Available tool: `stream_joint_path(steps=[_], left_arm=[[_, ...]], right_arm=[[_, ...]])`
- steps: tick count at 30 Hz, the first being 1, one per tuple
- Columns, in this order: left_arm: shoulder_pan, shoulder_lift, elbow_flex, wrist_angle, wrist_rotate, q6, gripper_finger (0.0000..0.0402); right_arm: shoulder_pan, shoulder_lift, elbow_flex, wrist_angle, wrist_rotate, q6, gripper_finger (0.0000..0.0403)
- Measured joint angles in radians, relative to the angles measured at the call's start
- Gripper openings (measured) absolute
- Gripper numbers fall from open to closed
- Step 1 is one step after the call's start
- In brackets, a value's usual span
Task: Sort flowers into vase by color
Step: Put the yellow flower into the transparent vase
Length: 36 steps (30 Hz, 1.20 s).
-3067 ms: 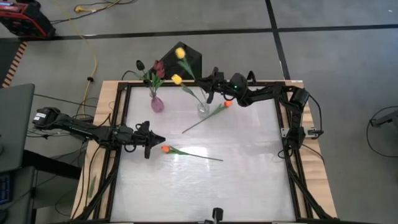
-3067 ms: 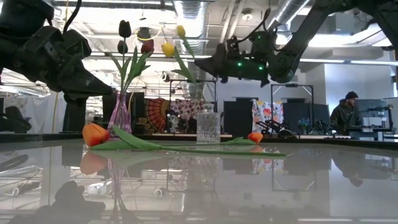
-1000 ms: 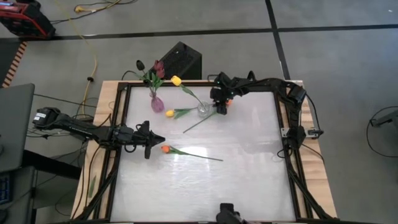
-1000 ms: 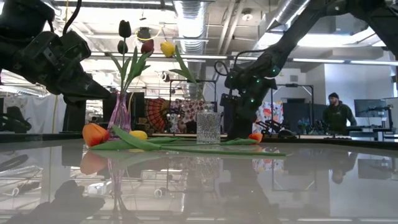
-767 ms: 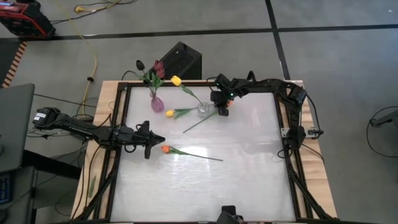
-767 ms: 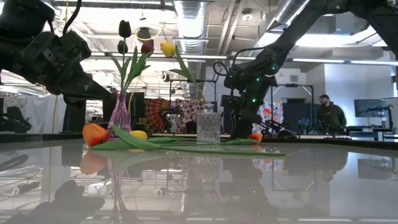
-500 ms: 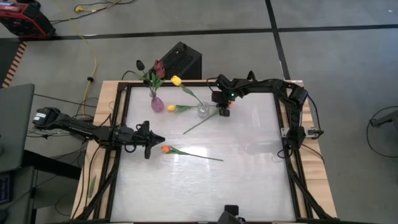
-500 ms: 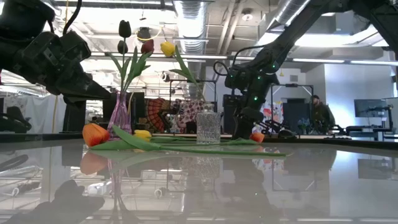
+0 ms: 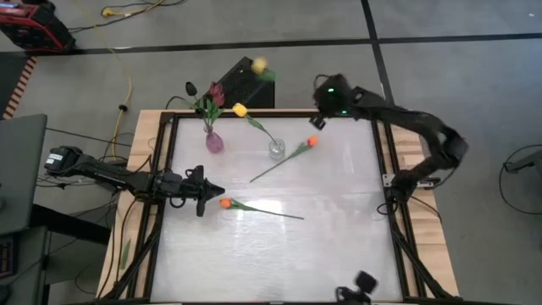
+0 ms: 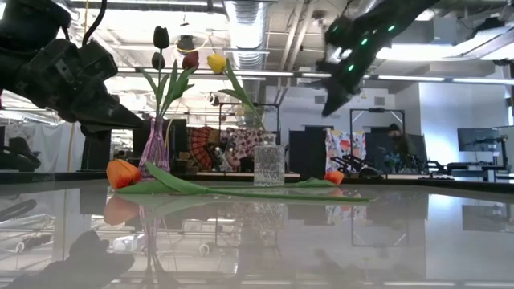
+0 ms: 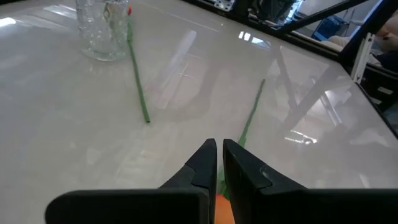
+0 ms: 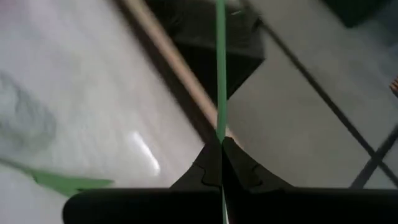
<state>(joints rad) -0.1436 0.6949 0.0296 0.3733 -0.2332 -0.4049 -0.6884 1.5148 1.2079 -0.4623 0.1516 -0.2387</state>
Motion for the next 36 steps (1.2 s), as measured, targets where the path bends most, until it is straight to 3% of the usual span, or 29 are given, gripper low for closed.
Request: stream_joint_path(steps=[4,8,13,15,18,24,30,36], left_arm=[[0.0,0.0,0.0,0.0,0.026,0.0,0.0016],[0.0,0.0,0.0,0.0,0.028,0.0,0.0016],[0.0,0.0,0.0,0.033,0.028,0.02,0.0016],[0.0,0.0,0.0,0.112,0.028,0.058,0.0016],[0.0,0.003,0.0,0.291,0.027,0.111,0.0016],[0.0,0.043,0.01,0.613,0.019,0.219,0.0016],[0.0,0.193,0.144,0.612,0.081,0.32,0.0026],[-0.029,0.453,0.344,0.614,0.142,0.552,0.0098]], right_arm=[[-0.01,-0.178,-0.085,0.065,0.009,0.117,0.0019],[0.003,-0.357,-0.275,0.255,-0.081,0.228,0.0019],[0.096,-0.509,-0.598,0.837,-0.321,0.51,0.0019],[0.196,-0.516,-0.689,1.031,-0.334,0.566,0.0019],[0.362,-0.494,-0.763,1.179,-0.277,0.557,0.0019],[0.645,-0.366,-0.77,1.338,-0.116,0.44,0.0019],[0.768,-0.17,-0.77,1.543,-0.066,0.398,0.0019],[0.828,0.007,-0.755,1.742,-0.07,0.391,0.0019]])
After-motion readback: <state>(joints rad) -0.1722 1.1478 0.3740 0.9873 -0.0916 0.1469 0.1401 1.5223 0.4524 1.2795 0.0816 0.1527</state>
